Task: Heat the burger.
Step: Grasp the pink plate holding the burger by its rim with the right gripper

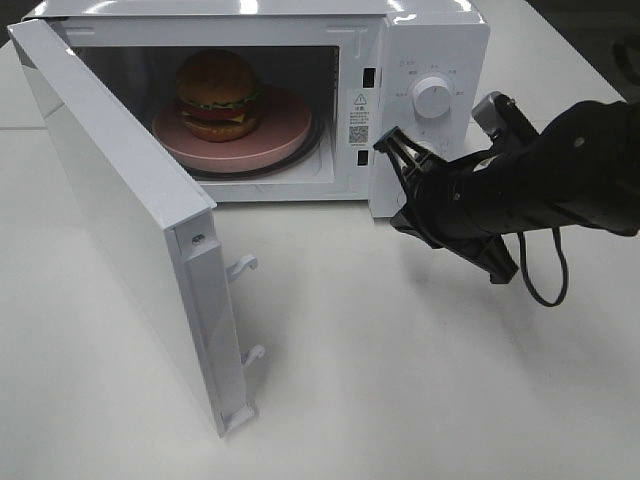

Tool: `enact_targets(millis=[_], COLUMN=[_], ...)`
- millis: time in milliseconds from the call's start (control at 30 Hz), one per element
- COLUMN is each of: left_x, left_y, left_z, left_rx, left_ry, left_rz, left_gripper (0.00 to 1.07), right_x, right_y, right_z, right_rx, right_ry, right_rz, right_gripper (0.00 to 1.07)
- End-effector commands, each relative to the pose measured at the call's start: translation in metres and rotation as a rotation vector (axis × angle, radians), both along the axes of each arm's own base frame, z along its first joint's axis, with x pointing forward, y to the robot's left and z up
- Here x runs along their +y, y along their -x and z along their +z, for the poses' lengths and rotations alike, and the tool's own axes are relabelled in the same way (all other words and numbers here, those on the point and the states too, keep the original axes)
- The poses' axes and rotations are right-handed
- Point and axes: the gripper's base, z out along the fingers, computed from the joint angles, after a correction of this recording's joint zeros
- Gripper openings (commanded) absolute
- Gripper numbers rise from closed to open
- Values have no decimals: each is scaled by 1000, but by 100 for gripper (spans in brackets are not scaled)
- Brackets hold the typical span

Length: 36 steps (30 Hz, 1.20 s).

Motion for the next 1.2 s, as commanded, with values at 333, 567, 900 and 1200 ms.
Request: enact_targets(millis=[333, 567, 900, 1200], left_x=[0, 0, 0, 0], left_y=[3, 3, 3, 3], left_z=[0, 0, 0, 0], left_rx=[-30, -30, -30, -30], left_ry=[1, 1, 1, 1], left_rz=[1, 1, 1, 1], left_gripper=[100, 100, 100, 100], right_x=[2, 4, 2, -3], right_y=[23, 21, 18, 17], right_z=[19, 39, 67, 78], right_rx=[52, 121, 123, -45], right_ry=[219, 419, 651, 914], right_rz=[489, 784, 1192, 1753], right_gripper=[0, 0, 0, 1])
